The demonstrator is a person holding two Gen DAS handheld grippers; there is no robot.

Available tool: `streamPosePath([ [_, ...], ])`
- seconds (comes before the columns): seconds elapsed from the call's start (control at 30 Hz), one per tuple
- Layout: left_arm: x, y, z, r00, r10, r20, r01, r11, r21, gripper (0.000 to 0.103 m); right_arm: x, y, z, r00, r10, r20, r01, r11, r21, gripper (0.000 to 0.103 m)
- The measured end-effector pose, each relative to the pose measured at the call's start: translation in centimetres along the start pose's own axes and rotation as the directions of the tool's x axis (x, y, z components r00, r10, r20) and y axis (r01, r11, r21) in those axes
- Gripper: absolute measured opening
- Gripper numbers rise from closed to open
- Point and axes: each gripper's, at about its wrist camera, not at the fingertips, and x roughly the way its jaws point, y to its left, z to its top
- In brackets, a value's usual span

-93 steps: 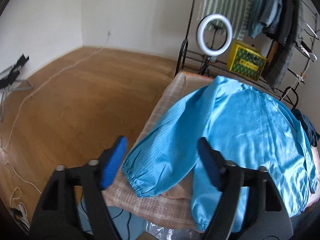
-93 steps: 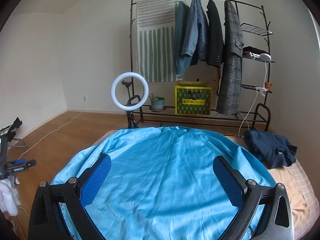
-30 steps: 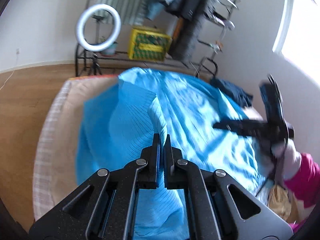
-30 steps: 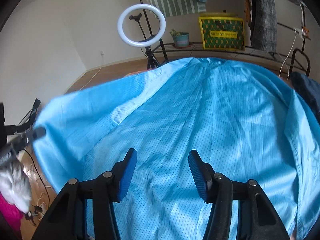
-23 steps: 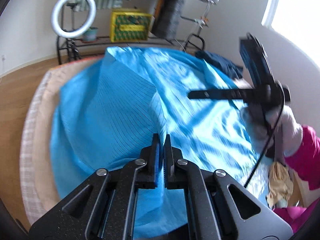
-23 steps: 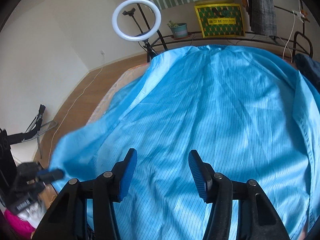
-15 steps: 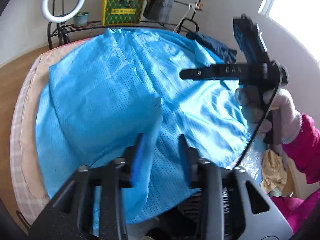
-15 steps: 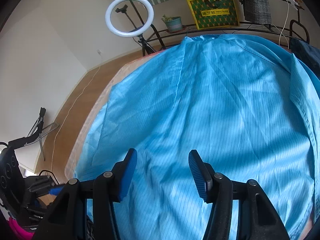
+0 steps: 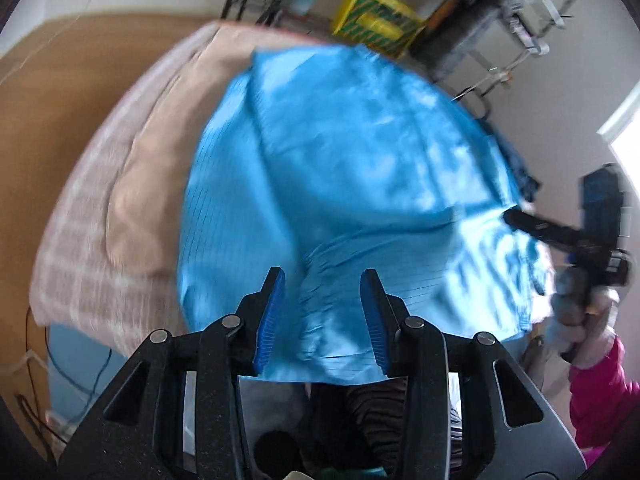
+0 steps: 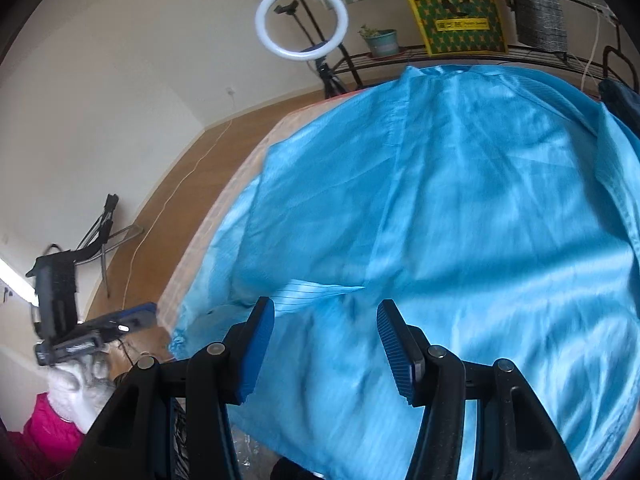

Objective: Fold large clothes

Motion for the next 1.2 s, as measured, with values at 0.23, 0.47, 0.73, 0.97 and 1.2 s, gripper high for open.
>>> streamPosePath([
  [0.23,4.9,0.5,-1.3,0.996,-0.023,-0.088,0.019,0.999,-0.043,0.009,-0.8,1.7,-0.3,1.000,-0.008,0.024,0.008,0.999,-0.038,0.057],
  [0.47,1.4,-3.3,-1.7,0.996,-0.090,-0.009,0.090,0.994,0.055,0.003,-2.7,-0.8,-1.1,0.998,-0.061,0.033,0.061,0.998,0.000,0.057],
  [0.73,-1.2,-11.3,-4.8,0.971,-0.228,-0.073,0.240,0.931,0.274,0.003,-4.0,-1.7,-0.8,0.996,-0.088,0.033,0.088,0.996,-0.002,0.057],
  [0.97,-2.2,-9.9,-7.1,0.967,-0.249,-0.059,0.256,0.948,0.188,0.013,-2.8,2.3,2.5,0.998,-0.054,0.022,0.057,0.986,-0.159,0.057],
  [1.2,0.5,-3.8,-8.0,0.995,-0.092,-0.024,0.091,0.995,-0.042,0.014,3.8,7.7,5.9,0.998,-0.002,-0.059,-0.015,0.956,-0.293,0.057],
])
